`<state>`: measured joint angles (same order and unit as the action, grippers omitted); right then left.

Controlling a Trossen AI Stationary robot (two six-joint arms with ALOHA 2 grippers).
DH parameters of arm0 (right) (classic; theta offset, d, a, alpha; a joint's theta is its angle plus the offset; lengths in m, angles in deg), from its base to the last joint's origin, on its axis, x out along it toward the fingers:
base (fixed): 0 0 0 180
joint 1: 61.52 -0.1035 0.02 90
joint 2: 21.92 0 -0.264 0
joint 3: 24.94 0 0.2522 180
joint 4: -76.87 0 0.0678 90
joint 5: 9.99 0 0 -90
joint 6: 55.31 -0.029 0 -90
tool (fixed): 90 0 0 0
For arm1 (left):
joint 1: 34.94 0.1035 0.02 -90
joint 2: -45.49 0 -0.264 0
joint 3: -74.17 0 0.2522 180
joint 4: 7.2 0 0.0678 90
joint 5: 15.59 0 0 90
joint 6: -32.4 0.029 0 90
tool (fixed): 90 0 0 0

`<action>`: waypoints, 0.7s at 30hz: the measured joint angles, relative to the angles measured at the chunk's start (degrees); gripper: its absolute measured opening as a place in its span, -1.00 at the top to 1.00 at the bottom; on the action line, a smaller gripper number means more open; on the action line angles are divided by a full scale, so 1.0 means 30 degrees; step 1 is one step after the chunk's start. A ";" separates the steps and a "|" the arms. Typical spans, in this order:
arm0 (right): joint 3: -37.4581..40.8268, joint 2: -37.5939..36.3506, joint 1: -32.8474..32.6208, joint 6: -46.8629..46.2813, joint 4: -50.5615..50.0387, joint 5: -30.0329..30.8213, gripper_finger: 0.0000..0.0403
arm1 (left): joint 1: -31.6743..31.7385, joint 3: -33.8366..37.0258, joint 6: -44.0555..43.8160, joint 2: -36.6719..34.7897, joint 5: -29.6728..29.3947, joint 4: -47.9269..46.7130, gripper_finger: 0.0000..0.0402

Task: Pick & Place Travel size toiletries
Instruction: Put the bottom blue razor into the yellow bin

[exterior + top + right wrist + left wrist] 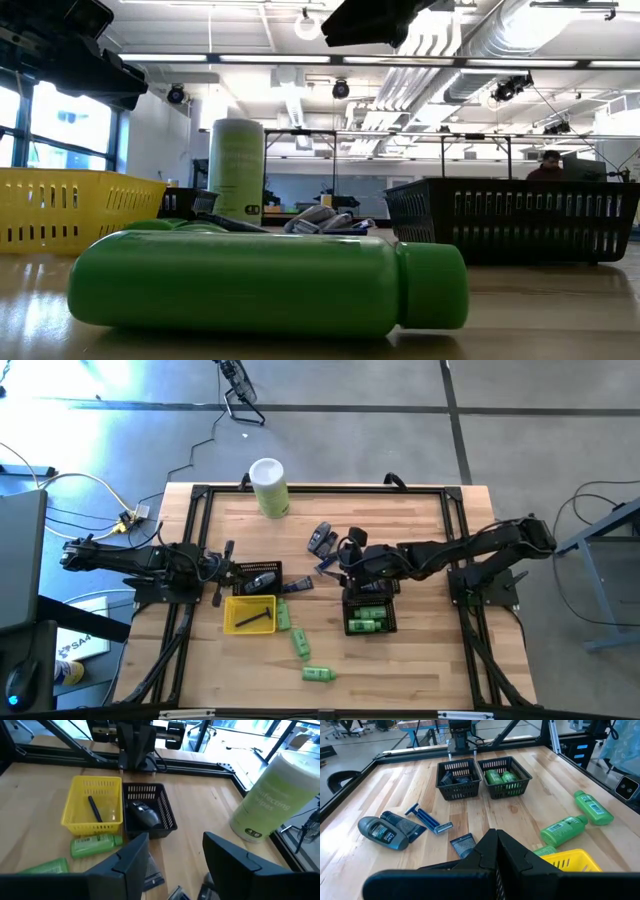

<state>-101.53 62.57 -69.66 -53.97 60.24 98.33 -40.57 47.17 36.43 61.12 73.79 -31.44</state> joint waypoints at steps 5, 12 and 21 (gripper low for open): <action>0.0000 0.0000 0.0022 0.0000 0.0210 0.0058 0.11 | 0.0000 0.0000 0.0000 -0.0006 0.0000 0.0000 1.00; 0.0000 0.0000 0.0024 0.0000 0.1489 0.0059 0.11 | -0.0007 0.0000 0.0000 -0.0001 0.0000 -0.0001 1.00; 0.0000 0.0131 0.0886 -0.1545 0.2535 -0.1051 0.11 | 0.0000 0.0000 0.0000 -0.0005 0.0000 -0.0036 1.00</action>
<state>-101.53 62.96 -67.00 -58.60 67.84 95.18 -40.57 47.17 36.43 61.11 73.79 -31.55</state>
